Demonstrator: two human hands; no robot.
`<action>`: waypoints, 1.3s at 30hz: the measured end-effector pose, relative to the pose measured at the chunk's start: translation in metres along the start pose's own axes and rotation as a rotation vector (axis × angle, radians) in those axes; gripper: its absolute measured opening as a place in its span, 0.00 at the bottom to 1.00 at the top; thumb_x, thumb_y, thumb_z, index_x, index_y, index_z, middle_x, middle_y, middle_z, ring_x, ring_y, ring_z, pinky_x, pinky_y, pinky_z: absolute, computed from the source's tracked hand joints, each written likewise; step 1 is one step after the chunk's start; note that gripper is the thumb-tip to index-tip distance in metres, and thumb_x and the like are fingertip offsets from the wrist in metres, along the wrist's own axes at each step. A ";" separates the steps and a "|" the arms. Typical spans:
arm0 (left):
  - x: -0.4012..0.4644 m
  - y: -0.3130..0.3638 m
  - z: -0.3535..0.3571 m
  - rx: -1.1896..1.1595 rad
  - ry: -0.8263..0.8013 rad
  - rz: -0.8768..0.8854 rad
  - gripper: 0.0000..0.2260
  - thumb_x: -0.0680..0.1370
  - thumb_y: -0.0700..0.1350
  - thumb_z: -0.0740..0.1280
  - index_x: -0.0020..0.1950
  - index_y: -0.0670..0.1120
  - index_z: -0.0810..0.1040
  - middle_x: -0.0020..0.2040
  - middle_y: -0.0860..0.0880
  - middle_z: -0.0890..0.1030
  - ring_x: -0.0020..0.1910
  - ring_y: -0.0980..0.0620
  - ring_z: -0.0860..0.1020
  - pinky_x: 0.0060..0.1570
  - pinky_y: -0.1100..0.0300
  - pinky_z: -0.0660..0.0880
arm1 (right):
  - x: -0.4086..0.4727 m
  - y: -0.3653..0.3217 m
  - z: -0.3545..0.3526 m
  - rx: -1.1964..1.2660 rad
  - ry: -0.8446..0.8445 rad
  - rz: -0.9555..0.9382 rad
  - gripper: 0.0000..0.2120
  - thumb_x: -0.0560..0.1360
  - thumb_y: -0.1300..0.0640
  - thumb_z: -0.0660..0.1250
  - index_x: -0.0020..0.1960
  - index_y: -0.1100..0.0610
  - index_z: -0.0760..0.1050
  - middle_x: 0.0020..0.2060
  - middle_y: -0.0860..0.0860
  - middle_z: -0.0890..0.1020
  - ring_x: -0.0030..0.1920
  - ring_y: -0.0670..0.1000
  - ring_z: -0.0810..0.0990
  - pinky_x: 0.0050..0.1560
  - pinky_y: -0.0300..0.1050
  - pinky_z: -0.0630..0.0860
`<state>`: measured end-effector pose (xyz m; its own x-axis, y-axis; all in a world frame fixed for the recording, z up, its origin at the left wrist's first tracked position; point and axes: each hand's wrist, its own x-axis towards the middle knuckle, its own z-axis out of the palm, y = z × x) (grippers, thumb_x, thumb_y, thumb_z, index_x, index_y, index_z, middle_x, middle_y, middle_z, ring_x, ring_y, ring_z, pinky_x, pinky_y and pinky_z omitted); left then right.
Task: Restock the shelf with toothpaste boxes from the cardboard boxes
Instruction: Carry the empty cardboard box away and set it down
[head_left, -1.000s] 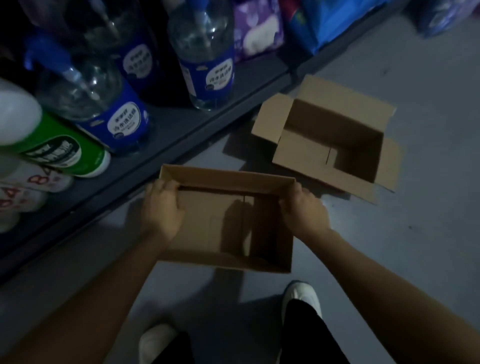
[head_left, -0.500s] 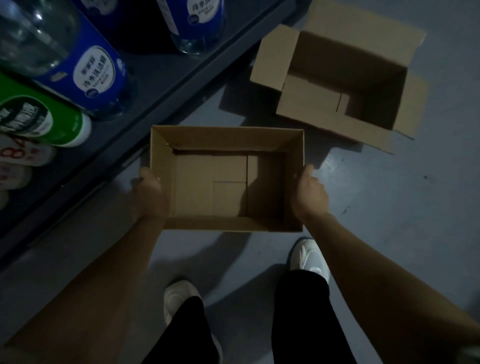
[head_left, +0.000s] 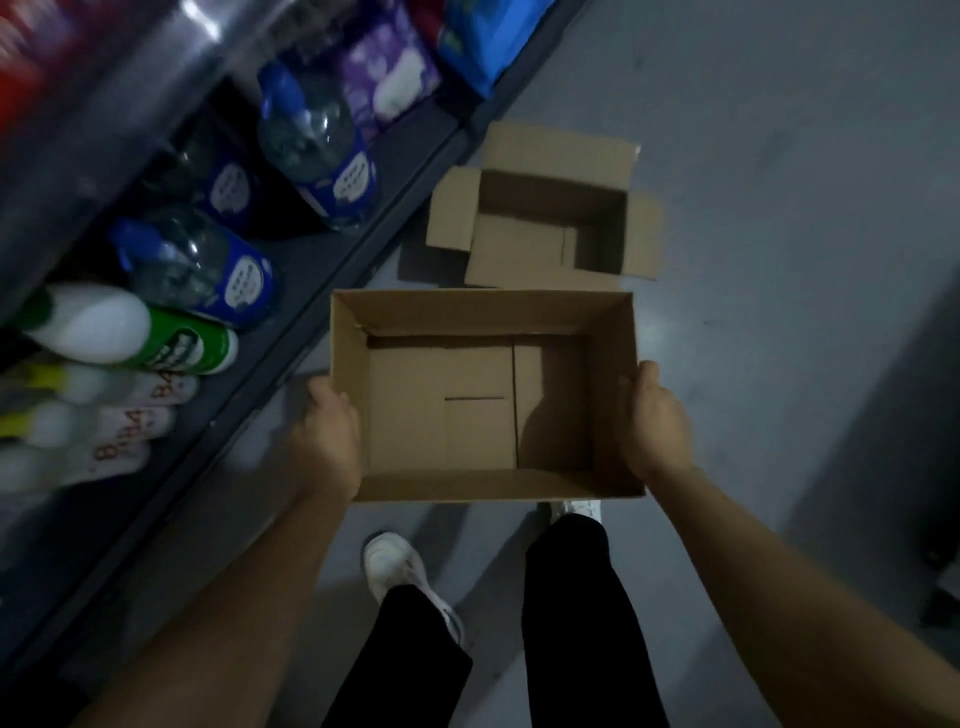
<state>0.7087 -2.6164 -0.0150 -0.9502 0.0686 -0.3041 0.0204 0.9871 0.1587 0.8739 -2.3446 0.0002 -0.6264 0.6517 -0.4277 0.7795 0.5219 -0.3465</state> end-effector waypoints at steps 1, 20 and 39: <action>-0.010 0.020 -0.027 -0.005 -0.004 0.061 0.09 0.83 0.44 0.55 0.56 0.39 0.68 0.41 0.38 0.78 0.40 0.38 0.79 0.39 0.46 0.74 | -0.010 0.004 -0.023 0.015 0.023 0.020 0.07 0.83 0.54 0.51 0.49 0.57 0.60 0.33 0.53 0.71 0.31 0.55 0.68 0.32 0.48 0.62; -0.100 0.513 -0.306 -0.014 0.118 0.687 0.09 0.82 0.41 0.55 0.56 0.36 0.66 0.46 0.34 0.79 0.46 0.33 0.80 0.36 0.48 0.69 | -0.007 0.133 -0.532 0.049 0.420 0.320 0.11 0.83 0.53 0.51 0.50 0.60 0.63 0.46 0.62 0.77 0.45 0.64 0.76 0.41 0.53 0.69; 0.015 0.990 -0.442 -0.031 0.145 0.886 0.10 0.81 0.38 0.55 0.59 0.34 0.65 0.53 0.32 0.79 0.53 0.32 0.78 0.47 0.46 0.73 | 0.274 0.217 -0.895 0.112 0.547 0.401 0.11 0.82 0.52 0.52 0.50 0.59 0.65 0.49 0.61 0.77 0.46 0.61 0.76 0.41 0.50 0.70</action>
<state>0.5771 -1.7022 0.5525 -0.6198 0.7823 0.0629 0.7583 0.5762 0.3048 0.8734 -1.5600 0.5548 -0.1751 0.9822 -0.0685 0.9274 0.1412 -0.3464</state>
